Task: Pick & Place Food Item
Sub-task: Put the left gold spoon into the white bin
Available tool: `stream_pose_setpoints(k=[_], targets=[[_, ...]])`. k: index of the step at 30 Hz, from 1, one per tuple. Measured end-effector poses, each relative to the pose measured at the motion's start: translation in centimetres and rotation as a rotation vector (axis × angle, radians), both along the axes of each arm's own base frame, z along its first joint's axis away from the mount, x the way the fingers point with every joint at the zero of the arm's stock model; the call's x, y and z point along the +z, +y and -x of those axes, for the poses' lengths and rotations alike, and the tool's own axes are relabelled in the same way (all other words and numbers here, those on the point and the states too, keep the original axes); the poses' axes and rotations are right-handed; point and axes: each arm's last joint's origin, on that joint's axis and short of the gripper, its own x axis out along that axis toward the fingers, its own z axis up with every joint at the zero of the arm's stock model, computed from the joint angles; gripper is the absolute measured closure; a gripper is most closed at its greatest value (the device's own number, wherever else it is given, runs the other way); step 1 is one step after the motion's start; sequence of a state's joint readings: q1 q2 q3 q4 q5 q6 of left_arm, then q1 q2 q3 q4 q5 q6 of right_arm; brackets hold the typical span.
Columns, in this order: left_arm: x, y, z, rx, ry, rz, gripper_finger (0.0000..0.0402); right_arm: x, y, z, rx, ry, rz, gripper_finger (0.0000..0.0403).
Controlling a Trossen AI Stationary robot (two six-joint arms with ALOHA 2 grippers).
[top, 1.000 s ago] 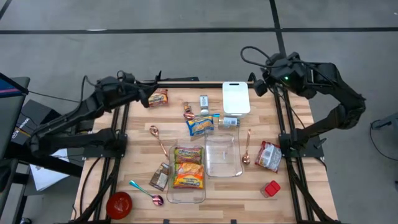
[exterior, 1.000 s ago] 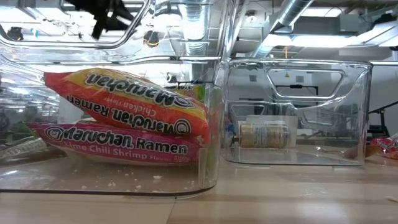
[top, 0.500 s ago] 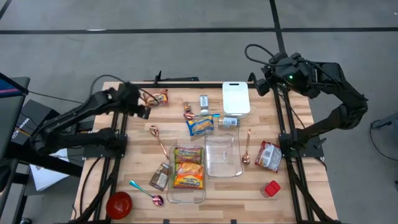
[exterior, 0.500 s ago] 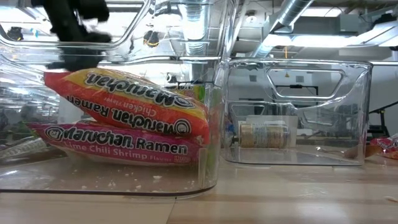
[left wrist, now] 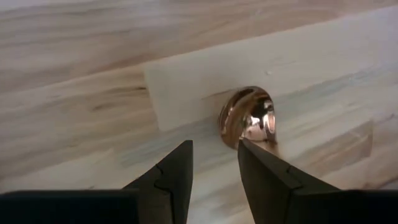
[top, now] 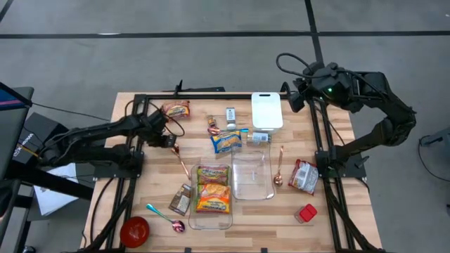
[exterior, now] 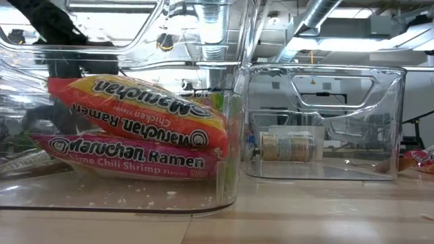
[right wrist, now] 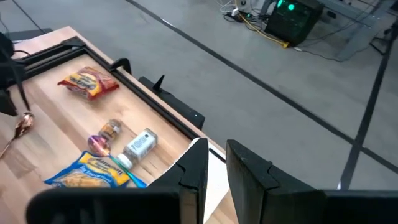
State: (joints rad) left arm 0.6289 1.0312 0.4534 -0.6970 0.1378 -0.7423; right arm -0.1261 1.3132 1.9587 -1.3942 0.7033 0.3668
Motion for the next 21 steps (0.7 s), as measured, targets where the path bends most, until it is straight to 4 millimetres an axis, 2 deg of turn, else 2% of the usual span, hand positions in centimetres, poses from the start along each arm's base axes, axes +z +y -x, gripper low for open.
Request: stream_pose_setpoints(k=[11, 21], targets=[[-2.6, -0.2, 0.2, 0.115, -0.123, -0.022, 0.0279, -0.1, 0.4, 0.0, 0.016, 0.003, -0.007, 0.0351], [-3.0, -0.3, 0.3, 0.141, -0.134, -0.016, 0.0279, -0.1, 0.4, 0.0, 0.016, 0.004, -0.007, 0.0351]])
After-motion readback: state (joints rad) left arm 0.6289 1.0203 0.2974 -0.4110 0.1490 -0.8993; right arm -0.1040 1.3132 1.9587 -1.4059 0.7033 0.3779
